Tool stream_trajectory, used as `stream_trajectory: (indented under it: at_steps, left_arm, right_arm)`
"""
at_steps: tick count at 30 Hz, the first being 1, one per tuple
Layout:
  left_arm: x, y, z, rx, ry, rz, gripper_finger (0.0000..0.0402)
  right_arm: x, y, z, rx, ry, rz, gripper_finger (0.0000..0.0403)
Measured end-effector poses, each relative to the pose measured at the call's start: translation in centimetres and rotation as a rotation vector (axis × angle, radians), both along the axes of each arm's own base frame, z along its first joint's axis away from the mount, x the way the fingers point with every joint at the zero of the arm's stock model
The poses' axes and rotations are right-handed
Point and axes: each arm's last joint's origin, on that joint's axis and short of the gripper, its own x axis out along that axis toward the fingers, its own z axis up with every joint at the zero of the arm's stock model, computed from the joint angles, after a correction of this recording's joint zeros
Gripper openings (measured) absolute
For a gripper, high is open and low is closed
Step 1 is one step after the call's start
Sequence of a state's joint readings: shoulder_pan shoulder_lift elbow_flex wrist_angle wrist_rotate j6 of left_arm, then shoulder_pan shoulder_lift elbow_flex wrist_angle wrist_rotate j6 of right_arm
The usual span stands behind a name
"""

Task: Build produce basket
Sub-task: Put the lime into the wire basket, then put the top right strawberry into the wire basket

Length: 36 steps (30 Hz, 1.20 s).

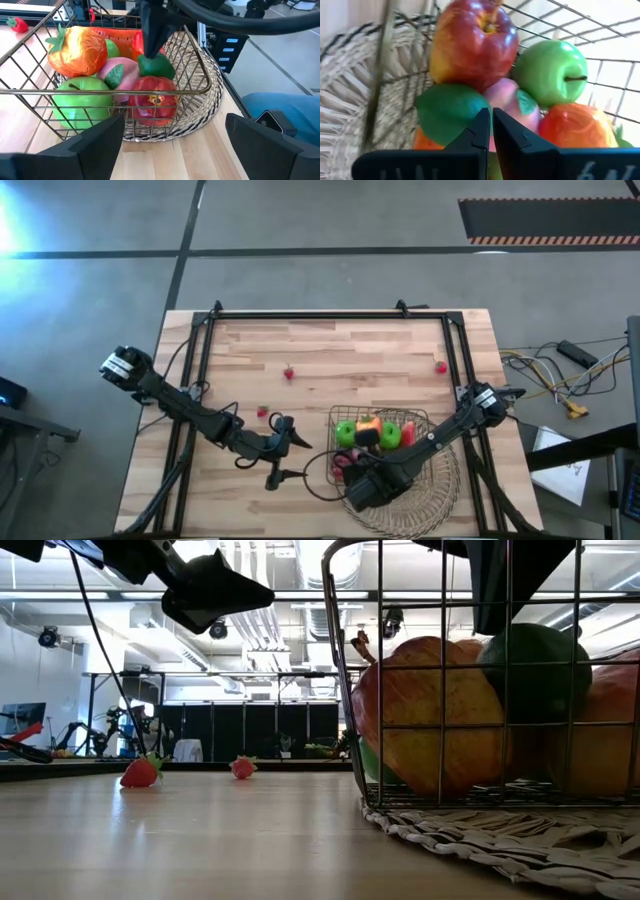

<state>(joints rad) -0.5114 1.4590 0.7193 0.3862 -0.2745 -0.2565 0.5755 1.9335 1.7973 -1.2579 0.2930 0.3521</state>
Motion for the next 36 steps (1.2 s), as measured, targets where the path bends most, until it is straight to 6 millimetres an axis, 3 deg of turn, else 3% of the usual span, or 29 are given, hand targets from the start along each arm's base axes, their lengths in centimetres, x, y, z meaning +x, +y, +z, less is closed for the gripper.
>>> stream_trajectory:
  at_steps: [9, 15, 20, 23, 26, 36]
  left_arm:
    - [0.0, 0.0, 0.0, 0.000, 0.000, 0.001, 0.0331]
    - [0.0, 0.0, -0.1, 0.000, 0.004, 0.001, 0.0331]
    - [-0.1, 0.0, -0.2, -0.019, 0.012, 0.008, 0.0331]
    - [-0.1, 0.0, -0.2, -0.020, 0.012, 0.008, 0.0331]
    - [-0.1, 0.0, -0.2, -0.020, 0.011, 0.008, 0.0331]
    - [-0.1, 0.1, -0.1, -0.018, 0.001, 0.025, 0.0331]
  right_arm:
    - [-0.1, 0.1, 0.4, 0.017, -0.010, 0.009, 0.0013]
    - [-2.0, 0.3, 3.4, -0.006, -0.132, -0.034, 0.0013]
    - [-5.5, -0.3, 6.8, -0.148, -0.302, -0.206, 0.0013]
    - [-7.9, -1.8, 7.8, -0.197, -0.337, -0.421, 0.0013]
    - [-9.4, -3.2, 7.6, -0.118, -0.381, -0.518, 0.0013]
    - [-15.6, -11.9, 4.0, -0.150, -0.299, -0.971, 0.0013]
